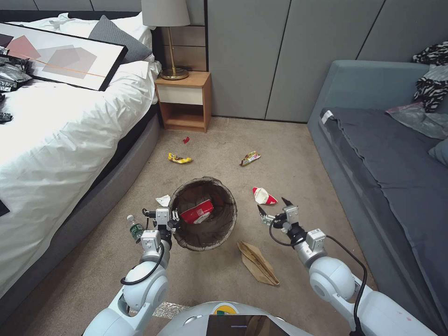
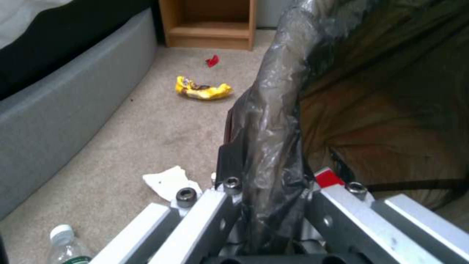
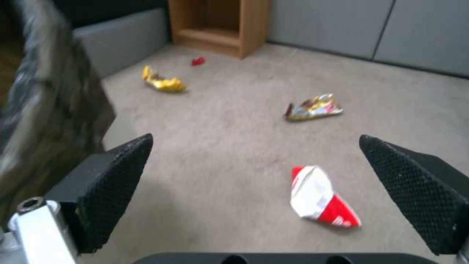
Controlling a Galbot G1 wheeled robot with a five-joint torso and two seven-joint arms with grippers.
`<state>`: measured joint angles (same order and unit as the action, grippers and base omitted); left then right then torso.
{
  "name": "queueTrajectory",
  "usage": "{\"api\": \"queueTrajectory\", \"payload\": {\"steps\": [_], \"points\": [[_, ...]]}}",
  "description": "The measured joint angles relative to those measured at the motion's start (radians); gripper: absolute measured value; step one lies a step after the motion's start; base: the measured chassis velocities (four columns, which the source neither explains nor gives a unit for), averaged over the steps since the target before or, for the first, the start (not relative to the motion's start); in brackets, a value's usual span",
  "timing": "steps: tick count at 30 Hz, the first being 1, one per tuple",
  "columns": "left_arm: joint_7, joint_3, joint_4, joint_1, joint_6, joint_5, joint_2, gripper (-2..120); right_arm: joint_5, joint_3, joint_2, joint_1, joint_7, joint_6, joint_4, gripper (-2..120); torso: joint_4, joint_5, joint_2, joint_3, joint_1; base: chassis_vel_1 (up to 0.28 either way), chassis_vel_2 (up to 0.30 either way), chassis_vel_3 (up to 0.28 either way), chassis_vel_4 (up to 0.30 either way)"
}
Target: Pick up the trash bin, then pick up the garbage from the floor and place it into the trash bin.
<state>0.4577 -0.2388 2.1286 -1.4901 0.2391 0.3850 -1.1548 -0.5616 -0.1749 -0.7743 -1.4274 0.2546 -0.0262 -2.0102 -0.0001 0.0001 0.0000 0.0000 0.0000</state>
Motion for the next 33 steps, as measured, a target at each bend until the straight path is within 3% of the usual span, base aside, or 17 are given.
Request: {"api": "queueTrajectory", "payload": {"steps": [15, 33], "points": [[0.002, -0.002, -0.009, 0.008, 0.000, 0.003, -0.012, 2, 0.017, 0.133, 0.132, -0.009, -0.010, 0.007, 0.030, 100, 0.0002, -0.0001, 0.000, 0.000, 0.000, 0.000, 0.000, 0.000, 0.000], [0.003, -0.009, -0.007, 0.002, -0.001, -0.009, -0.018, 2, 0.050, 0.199, 0.087, -0.012, -0.019, -0.009, 0.141, 100, 0.0002, -0.0001, 0.000, 0.000, 0.000, 0.000, 0.000, 0.000, 0.000]]}}
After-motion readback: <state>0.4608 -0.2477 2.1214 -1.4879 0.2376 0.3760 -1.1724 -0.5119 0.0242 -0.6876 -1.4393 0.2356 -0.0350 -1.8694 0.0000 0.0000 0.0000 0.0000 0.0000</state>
